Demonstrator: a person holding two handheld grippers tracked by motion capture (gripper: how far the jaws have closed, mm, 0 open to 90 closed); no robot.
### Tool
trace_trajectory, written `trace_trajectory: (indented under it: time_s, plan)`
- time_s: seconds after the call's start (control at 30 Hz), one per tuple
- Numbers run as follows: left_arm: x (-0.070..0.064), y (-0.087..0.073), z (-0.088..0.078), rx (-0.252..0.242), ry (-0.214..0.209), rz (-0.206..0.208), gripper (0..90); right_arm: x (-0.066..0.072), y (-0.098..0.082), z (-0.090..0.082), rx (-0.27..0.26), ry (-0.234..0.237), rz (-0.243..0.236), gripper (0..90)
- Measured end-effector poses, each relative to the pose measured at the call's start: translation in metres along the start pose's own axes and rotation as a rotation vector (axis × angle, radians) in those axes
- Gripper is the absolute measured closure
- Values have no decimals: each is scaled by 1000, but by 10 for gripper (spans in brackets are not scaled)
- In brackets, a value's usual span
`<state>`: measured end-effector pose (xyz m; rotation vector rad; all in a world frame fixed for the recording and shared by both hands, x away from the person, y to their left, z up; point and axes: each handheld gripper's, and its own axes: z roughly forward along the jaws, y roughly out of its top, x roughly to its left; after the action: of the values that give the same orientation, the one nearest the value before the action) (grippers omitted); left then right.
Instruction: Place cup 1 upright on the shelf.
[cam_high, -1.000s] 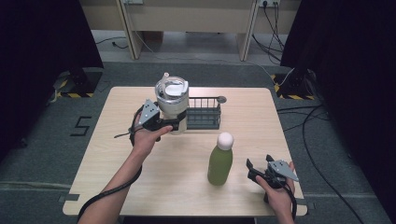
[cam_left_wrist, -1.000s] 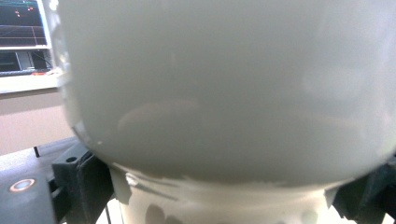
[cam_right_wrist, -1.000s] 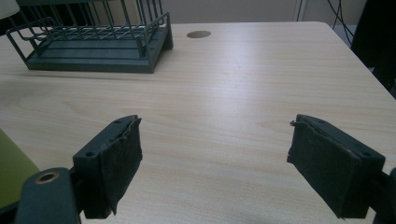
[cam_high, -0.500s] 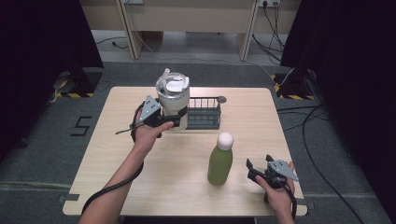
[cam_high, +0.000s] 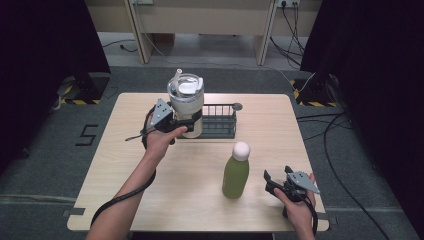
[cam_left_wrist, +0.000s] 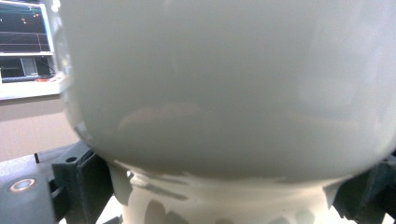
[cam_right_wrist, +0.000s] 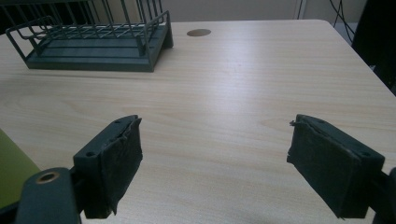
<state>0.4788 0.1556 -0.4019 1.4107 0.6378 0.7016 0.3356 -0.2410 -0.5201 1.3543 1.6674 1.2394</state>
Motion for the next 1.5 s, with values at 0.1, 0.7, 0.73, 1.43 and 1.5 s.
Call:
trace_trajectory:
  time_s: [0.1, 0.7, 0.73, 1.43, 1.5]
  plan:
    - [0, 0, 2, 0, 0, -1, 88, 0, 0, 0, 1, 1, 1, 170]
    - [5, 9, 13, -8, 12, 8, 88, 0, 0, 0, 3, 0, -4, 170]
    - [5, 9, 14, -8, 13, 8, 88, 0, 0, 0, 2, 1, -2, 170]
    - [11, 12, 26, -12, 22, -3, 88, 0, 0, 0, 5, 2, 0, 170]
    - [11, 13, 28, -8, 23, 1, 87, 0, 0, 0, 6, 2, 0, 171]
